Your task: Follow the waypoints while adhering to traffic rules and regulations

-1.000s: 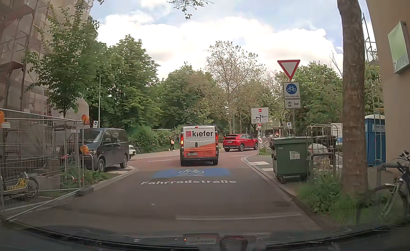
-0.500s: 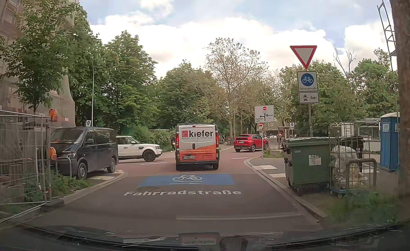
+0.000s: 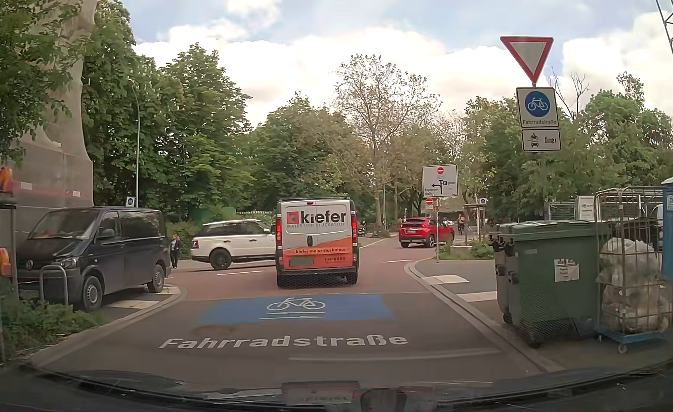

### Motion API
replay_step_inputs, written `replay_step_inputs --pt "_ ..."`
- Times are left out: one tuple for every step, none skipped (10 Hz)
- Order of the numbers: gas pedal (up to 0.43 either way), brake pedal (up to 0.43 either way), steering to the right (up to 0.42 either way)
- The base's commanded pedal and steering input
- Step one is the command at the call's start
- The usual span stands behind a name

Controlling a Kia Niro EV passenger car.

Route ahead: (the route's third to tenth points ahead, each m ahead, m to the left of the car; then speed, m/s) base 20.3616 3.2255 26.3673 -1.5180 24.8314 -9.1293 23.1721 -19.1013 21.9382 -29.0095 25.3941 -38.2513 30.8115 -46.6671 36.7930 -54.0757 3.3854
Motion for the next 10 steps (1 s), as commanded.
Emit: replay_step_inputs --pt "0.0 0.183 0.006" --pt "0.0 0.189 0.006" --pt "0.0 0.183 0.006" --pt "0.0 0.152 0.006" --pt "0.0 0.134 0.006" --pt "0.0 0.134 0.006" --pt "0.0 0.134 0.006" --pt "0.0 0.128 0.005" --pt "0.0 0.128 0.004" --pt "0.0 0.128 0.004"
